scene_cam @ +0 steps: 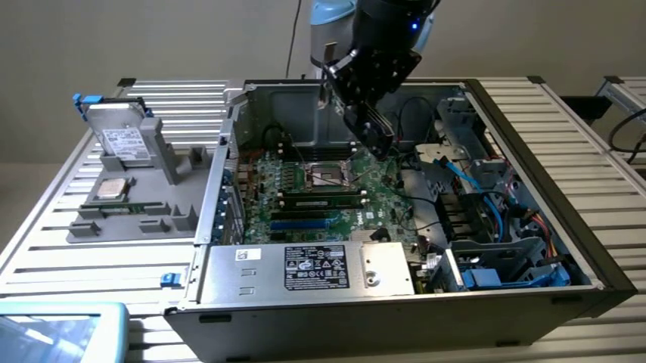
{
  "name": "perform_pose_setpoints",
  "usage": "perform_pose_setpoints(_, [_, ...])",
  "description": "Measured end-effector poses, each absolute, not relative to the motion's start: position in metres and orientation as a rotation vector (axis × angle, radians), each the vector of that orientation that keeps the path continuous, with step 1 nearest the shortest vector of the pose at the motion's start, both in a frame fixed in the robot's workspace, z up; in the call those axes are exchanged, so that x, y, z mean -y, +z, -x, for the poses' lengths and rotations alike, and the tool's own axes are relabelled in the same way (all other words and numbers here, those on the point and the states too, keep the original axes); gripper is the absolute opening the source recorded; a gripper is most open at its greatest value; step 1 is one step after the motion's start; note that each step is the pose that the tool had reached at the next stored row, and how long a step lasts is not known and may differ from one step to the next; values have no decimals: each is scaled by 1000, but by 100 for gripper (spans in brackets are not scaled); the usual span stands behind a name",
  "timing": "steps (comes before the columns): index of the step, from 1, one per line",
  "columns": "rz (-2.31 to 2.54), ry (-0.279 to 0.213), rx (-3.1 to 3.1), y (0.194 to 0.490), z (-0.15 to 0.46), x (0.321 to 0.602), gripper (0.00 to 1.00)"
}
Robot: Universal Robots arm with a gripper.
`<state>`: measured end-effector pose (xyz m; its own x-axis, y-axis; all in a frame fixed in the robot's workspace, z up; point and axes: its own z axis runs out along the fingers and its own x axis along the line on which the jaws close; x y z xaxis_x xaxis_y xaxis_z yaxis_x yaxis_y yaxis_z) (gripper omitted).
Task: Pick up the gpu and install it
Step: 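Insert the gpu into the slot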
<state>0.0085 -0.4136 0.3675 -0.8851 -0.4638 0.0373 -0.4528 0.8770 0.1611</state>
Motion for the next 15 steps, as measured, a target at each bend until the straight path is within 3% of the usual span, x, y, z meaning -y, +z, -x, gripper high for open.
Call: perform_pose_setpoints(15, [-1117, -209, 2828, 367, -8, 414, 28])
